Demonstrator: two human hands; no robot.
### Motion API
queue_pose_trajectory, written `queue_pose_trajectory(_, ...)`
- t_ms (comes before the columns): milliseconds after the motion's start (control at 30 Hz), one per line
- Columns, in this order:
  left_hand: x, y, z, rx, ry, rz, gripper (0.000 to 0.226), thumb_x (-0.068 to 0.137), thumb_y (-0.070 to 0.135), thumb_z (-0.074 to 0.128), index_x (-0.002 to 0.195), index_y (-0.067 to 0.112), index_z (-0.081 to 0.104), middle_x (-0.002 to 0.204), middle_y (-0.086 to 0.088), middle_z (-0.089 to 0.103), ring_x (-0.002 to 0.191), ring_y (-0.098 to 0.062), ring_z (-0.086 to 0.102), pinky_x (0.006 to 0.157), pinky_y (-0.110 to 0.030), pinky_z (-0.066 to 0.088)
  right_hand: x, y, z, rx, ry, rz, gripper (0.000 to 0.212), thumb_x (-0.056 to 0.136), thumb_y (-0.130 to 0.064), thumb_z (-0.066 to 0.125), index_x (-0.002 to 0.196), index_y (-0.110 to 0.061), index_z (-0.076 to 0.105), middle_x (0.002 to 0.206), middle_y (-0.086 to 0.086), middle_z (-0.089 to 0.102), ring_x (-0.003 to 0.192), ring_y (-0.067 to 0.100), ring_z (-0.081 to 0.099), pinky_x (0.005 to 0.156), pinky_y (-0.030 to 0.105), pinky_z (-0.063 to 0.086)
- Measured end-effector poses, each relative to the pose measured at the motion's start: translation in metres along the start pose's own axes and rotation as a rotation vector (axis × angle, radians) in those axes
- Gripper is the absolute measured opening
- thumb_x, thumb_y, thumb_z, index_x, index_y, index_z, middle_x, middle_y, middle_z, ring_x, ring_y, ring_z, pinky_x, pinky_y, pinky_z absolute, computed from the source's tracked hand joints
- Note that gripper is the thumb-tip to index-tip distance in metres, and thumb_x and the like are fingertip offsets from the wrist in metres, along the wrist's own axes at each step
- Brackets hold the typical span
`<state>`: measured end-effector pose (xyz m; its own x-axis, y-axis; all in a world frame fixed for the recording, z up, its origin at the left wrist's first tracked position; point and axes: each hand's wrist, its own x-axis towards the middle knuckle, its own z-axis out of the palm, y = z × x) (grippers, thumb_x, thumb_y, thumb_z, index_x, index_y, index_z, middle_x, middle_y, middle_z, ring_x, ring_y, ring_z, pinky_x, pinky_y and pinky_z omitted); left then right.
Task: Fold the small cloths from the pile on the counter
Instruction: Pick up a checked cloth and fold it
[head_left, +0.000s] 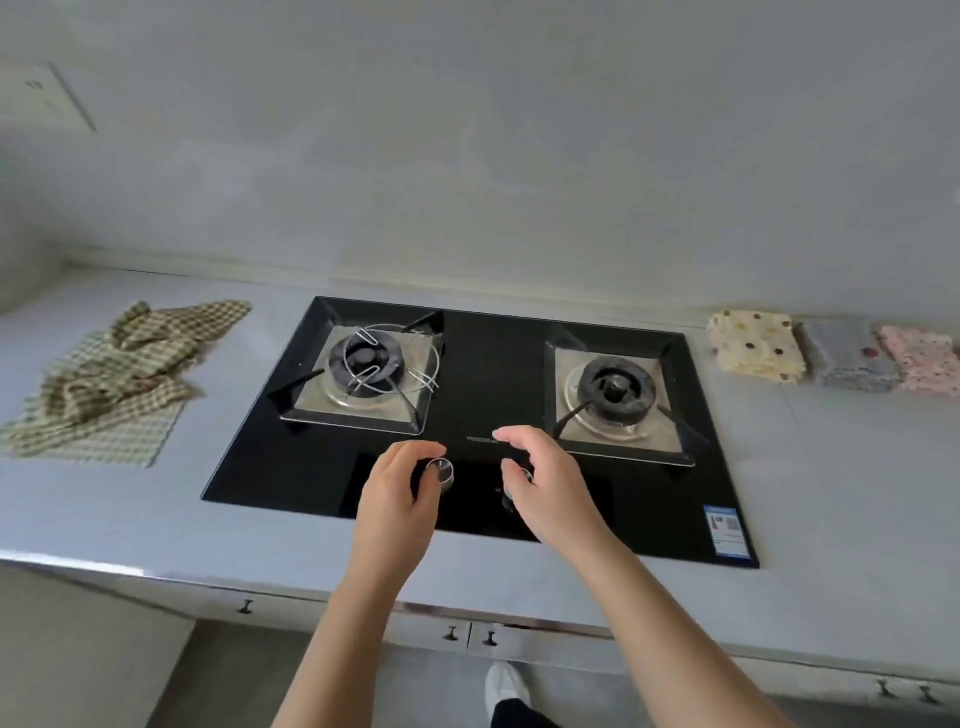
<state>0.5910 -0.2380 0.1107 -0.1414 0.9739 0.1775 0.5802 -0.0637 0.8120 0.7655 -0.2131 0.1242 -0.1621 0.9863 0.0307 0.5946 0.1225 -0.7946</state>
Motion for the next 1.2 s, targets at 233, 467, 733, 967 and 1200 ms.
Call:
queue_pose_trajectory(233, 0.043, -0.068, -0.066, 0.024, 0.071, -0.07, 0.025, 0.094, 0.008, 0.05, 0.108, 0.021, 0.066, 0.107, 0.019, 0.061, 0.103, -0.004, 0.057, 0.084, -0.008, 0.038, 0.071, -0.046, 0.081, 0.029, -0.118, -0.064, 0.033, 0.098, -0.014, 0.048, 0.129, -0.024, 0.056, 0.127, -0.017, 0.055, 0.114, -0.009, 0.044, 0.089, -0.002, 0.031)
queue_pose_trajectory(467, 0.103, -0.134, -0.143, 0.084, 0.172, -0.138, 0.024, 0.093, 0.005, 0.051, 0.104, 0.02, 0.066, 0.104, 0.015, 0.062, 0.093, -0.003, 0.056, 0.079, -0.005, 0.036, 0.152, -0.102, 0.171, 0.029, -0.265, -0.122, 0.03, 0.098, -0.015, 0.049, 0.126, -0.021, 0.057, 0.127, -0.011, 0.056, 0.111, -0.003, 0.048, 0.092, 0.007, 0.039)
queue_pose_trajectory(733, 0.135, -0.227, -0.211, 0.145, 0.032, -0.177, 0.025, 0.091, 0.006, 0.056, 0.103, 0.026, 0.065, 0.109, 0.016, 0.061, 0.101, -0.006, 0.057, 0.082, -0.018, 0.039, 0.198, -0.147, 0.262, -0.087, -0.403, -0.08, 0.031, 0.098, -0.014, 0.046, 0.126, -0.018, 0.057, 0.13, -0.004, 0.055, 0.12, 0.011, 0.051, 0.101, 0.023, 0.039)
queue_pose_trajectory(967, 0.176, -0.327, -0.308, 0.29, -0.116, -0.127, 0.019, 0.085, 0.004, 0.064, 0.097, 0.018, 0.07, 0.103, 0.009, 0.064, 0.085, -0.015, 0.063, 0.063, -0.019, 0.042, 0.232, -0.188, 0.37, -0.127, -0.407, 0.053, 0.03, 0.097, -0.013, 0.045, 0.125, -0.015, 0.056, 0.13, 0.0, 0.053, 0.116, 0.016, 0.053, 0.096, 0.031, 0.045)
queue_pose_trajectory(1200, 0.191, -0.398, -0.346, 0.615, -0.272, -0.097, 0.039, 0.065, 0.01, 0.081, 0.102, 0.012, 0.068, 0.09, -0.007, 0.063, 0.074, -0.033, 0.063, 0.046, -0.033, 0.047, 0.248, -0.21, 0.454, -0.268, -0.343, 0.142, 0.052, 0.094, -0.017, 0.054, 0.142, -0.023, 0.038, 0.141, 0.001, 0.038, 0.117, 0.02, 0.05, 0.085, 0.031, 0.046)
